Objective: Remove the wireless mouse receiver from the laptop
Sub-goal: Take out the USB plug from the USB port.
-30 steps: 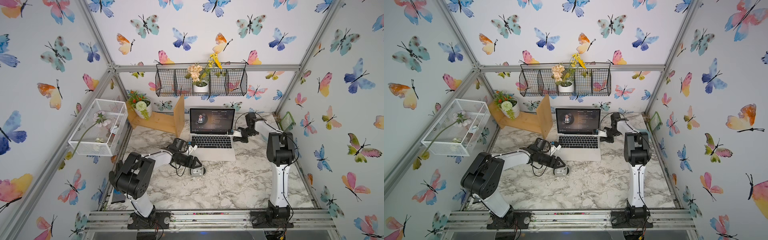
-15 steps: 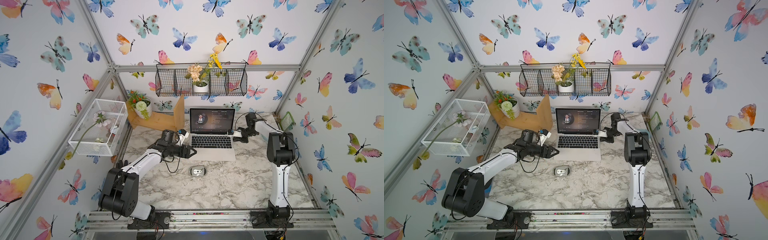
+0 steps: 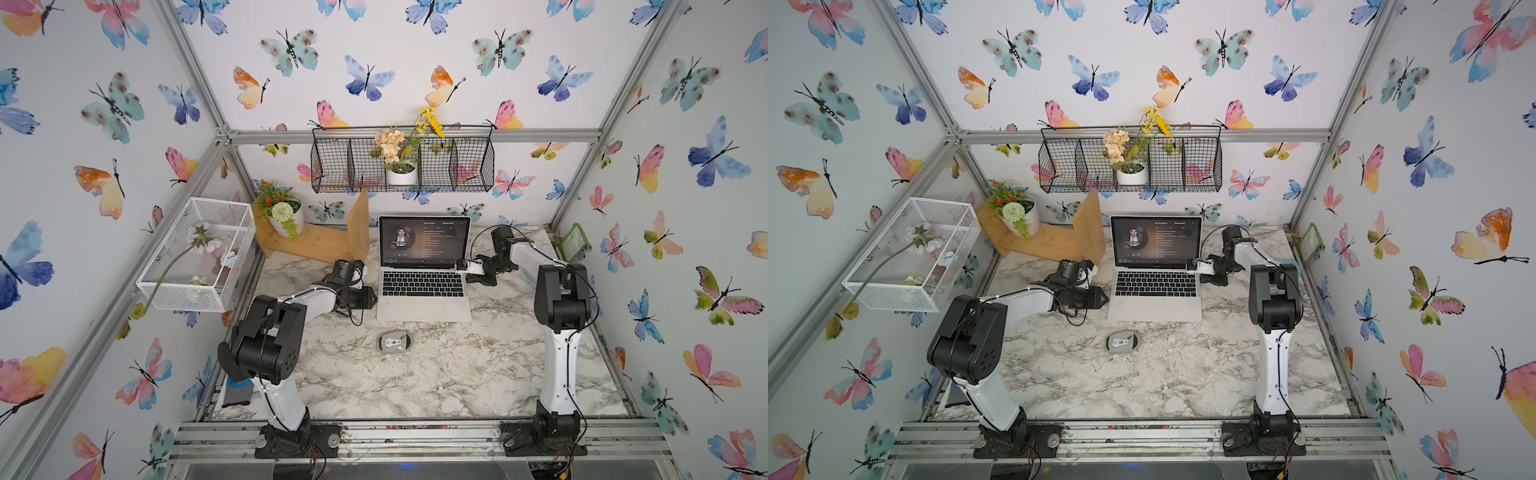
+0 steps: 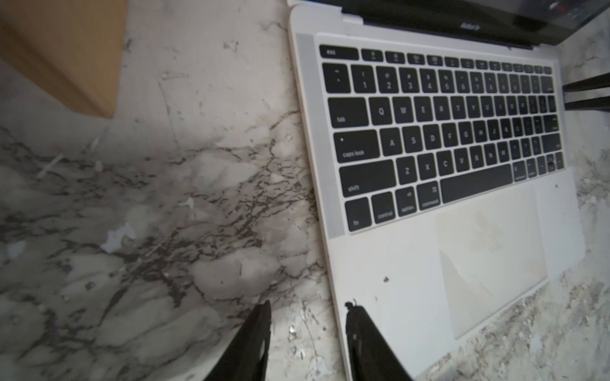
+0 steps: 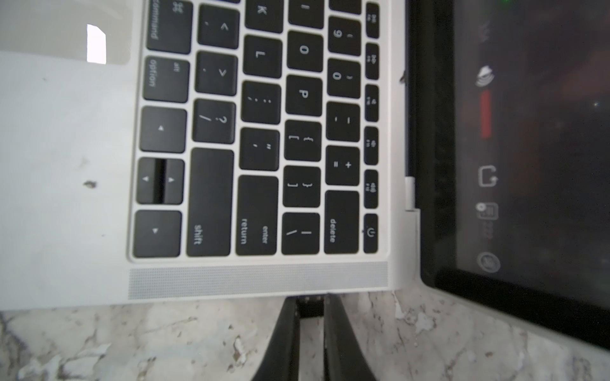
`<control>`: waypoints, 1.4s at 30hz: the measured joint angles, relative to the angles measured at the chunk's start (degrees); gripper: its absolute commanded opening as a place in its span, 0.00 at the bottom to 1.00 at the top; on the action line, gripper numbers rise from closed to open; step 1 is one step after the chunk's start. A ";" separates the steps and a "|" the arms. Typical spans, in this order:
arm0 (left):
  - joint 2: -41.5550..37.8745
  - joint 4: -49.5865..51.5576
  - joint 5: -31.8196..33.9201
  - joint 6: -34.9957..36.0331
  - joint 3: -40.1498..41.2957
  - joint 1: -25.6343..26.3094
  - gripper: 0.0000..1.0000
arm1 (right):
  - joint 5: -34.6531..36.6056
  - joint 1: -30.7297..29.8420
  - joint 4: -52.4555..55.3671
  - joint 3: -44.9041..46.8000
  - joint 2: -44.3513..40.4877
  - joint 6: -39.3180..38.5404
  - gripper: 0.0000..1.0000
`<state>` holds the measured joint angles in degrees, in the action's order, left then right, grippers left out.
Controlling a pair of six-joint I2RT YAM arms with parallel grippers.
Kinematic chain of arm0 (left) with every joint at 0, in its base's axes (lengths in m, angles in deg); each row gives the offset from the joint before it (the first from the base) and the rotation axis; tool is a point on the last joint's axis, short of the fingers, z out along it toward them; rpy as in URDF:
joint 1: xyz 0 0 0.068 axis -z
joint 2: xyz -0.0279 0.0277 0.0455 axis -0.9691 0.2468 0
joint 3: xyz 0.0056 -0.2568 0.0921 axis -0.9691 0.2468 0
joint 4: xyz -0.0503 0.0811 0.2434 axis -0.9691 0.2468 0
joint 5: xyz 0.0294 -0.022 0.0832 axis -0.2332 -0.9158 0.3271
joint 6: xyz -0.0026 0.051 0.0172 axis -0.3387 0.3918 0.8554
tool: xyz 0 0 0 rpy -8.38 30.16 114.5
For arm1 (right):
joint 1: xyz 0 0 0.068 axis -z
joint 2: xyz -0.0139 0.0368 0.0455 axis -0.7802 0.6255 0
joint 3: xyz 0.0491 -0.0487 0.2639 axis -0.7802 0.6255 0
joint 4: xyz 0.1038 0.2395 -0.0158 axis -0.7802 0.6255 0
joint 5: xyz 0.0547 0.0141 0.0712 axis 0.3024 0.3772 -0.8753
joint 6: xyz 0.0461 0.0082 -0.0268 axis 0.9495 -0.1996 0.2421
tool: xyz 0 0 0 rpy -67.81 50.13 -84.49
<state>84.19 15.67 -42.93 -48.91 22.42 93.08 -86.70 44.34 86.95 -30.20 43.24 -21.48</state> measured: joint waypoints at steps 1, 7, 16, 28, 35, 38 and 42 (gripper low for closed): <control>0.48 0.00 0.31 0.11 -0.20 0.02 0.36 | 0.02 0.00 0.00 0.00 0.00 0.00 0.05; 2.91 1.36 3.34 1.05 -2.91 1.77 0.25 | 0.02 0.17 -0.04 0.00 0.00 0.00 0.04; 4.72 0.98 4.66 1.64 -4.92 4.15 0.24 | -0.04 0.55 -0.20 0.11 0.00 -0.44 0.03; 4.87 -0.72 4.63 1.99 -4.20 4.13 0.23 | 0.09 1.66 0.79 -0.26 0.00 -1.66 0.02; 4.96 -1.09 4.66 2.36 -4.17 4.13 0.23 | 0.02 4.79 2.01 -0.26 0.00 -2.49 0.02; 4.59 -1.11 4.87 2.40 -4.02 4.13 0.23 | 0.07 5.03 2.19 -0.26 -0.15 -2.49 0.02; -0.31 0.61 7.10 1.77 -0.68 4.13 0.25 | -0.02 5.03 2.67 0.79 -1.44 -2.01 0.02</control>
<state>83.88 16.29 -35.82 -47.14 21.74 97.21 -86.72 49.37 89.61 -29.42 41.79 -23.49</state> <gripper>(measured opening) 0.234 0.133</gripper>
